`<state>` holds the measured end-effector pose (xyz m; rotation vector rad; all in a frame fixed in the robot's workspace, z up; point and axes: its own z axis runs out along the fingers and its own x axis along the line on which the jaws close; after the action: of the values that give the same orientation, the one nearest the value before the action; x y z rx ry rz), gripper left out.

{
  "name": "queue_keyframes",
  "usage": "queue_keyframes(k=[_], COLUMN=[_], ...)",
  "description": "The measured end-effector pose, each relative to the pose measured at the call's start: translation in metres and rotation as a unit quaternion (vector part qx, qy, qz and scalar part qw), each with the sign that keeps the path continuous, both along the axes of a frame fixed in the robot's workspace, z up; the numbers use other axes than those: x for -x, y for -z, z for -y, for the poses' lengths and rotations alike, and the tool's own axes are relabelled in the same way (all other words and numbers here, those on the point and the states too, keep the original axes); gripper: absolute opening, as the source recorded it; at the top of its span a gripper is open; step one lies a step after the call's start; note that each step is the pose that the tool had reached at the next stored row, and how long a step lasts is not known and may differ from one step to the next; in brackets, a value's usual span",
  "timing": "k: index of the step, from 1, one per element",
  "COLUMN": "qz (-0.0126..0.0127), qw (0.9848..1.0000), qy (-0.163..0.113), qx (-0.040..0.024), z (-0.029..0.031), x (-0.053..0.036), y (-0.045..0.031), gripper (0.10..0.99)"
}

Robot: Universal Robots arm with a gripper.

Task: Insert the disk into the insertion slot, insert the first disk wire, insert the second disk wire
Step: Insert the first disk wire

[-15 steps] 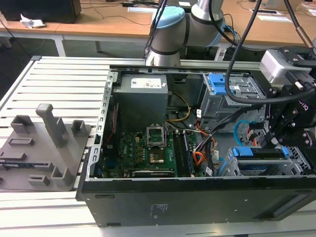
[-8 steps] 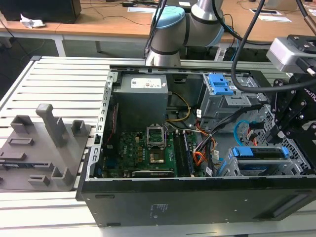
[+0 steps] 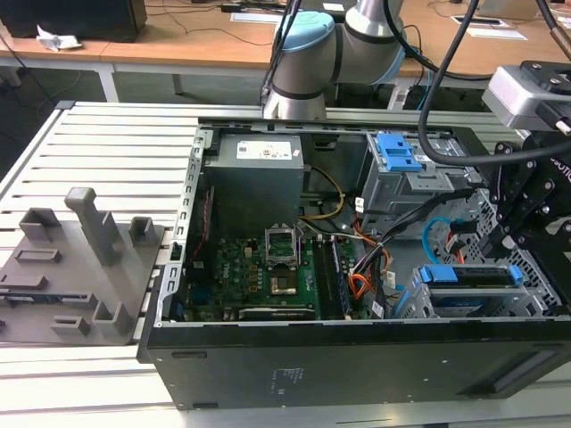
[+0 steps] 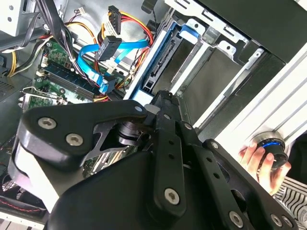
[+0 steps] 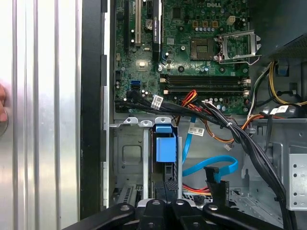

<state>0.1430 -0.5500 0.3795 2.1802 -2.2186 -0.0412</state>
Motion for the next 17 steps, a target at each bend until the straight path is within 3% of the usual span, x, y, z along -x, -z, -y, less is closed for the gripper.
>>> queue_keyframes(k=[2,3,4,5,8,17], qz=[0.0,0.0,0.0,0.0,0.0,0.0], qw=[1.0,1.0,1.0,1.0,1.0,1.0], qy=[0.0,0.0,0.0,0.0,0.0,0.0], qx=[0.0,0.0,0.0,0.0,0.0002,0.0002], z=[0.0,0.0,0.0,0.0,-0.0016,-0.029], x=[0.0,0.0,0.0,0.0,0.0,-0.0018], y=[0.0,-0.0001,-0.0002,-0.0002,-0.0005,0.0004], gripper=[0.235,0.235,0.357,0.42,0.42,0.42])
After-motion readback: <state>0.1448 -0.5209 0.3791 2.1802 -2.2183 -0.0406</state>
